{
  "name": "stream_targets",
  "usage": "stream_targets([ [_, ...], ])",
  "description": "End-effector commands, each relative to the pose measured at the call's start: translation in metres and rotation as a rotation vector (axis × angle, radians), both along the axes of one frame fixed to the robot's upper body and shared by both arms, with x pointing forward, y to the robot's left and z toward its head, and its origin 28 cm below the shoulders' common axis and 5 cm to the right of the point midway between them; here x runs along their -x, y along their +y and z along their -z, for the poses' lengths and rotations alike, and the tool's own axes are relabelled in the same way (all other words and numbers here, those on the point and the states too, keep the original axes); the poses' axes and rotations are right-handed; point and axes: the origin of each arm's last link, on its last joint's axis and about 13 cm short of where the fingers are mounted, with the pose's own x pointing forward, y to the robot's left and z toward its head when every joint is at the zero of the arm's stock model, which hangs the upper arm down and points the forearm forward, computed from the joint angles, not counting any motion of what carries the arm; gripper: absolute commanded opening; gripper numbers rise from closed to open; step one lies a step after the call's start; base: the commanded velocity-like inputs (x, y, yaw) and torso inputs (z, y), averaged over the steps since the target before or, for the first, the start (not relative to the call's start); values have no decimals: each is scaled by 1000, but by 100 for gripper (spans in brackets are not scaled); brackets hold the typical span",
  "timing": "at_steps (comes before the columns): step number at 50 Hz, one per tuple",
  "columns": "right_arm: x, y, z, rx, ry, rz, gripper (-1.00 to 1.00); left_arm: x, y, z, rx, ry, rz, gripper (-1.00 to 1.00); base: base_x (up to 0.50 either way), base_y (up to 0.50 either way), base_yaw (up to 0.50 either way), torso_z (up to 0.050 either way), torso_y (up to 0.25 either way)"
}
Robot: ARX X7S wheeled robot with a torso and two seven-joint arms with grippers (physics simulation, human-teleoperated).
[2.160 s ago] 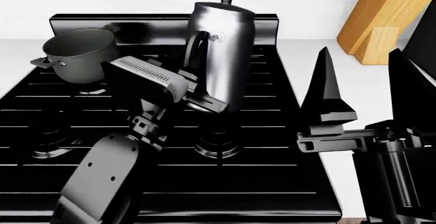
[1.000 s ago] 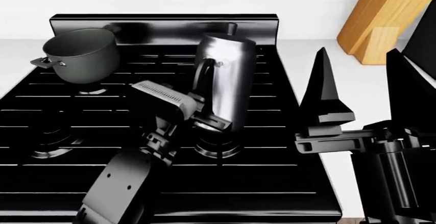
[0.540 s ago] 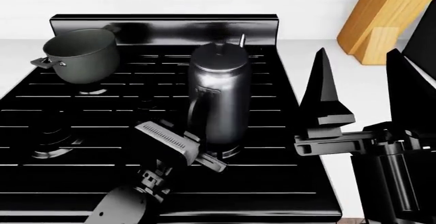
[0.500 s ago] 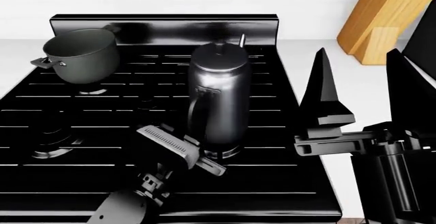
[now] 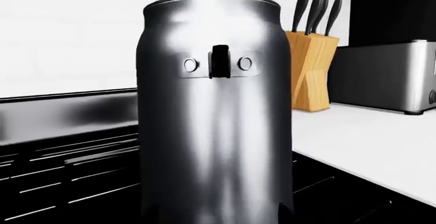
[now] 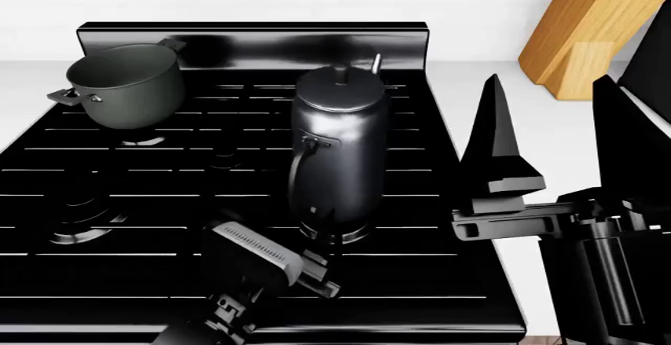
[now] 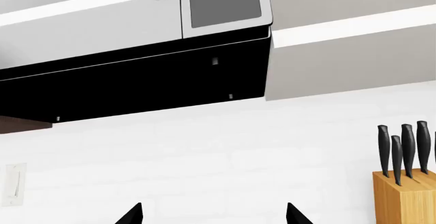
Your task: Pick the kettle from the counter and place it on a stove burner. Then turn the burner on.
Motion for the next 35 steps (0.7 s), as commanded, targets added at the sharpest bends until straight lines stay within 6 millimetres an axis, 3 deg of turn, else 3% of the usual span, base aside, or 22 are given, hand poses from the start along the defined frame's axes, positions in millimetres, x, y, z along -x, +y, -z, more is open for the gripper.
stream_targets([
  [1, 0, 0, 0, -1, -2, 0, 100, 2, 2, 3, -5, 14, -11, 100, 0, 0, 0, 0, 0],
  [14, 0, 0, 0, 0, -2, -2, 100, 3, 3, 0, 0, 4, -18, 100, 0, 0, 0, 0, 0],
  [35, 1, 1, 0, 0, 4, -8, 100, 25, 11, -45, 51, -168, -40, 100, 0, 0, 0, 0, 0],
])
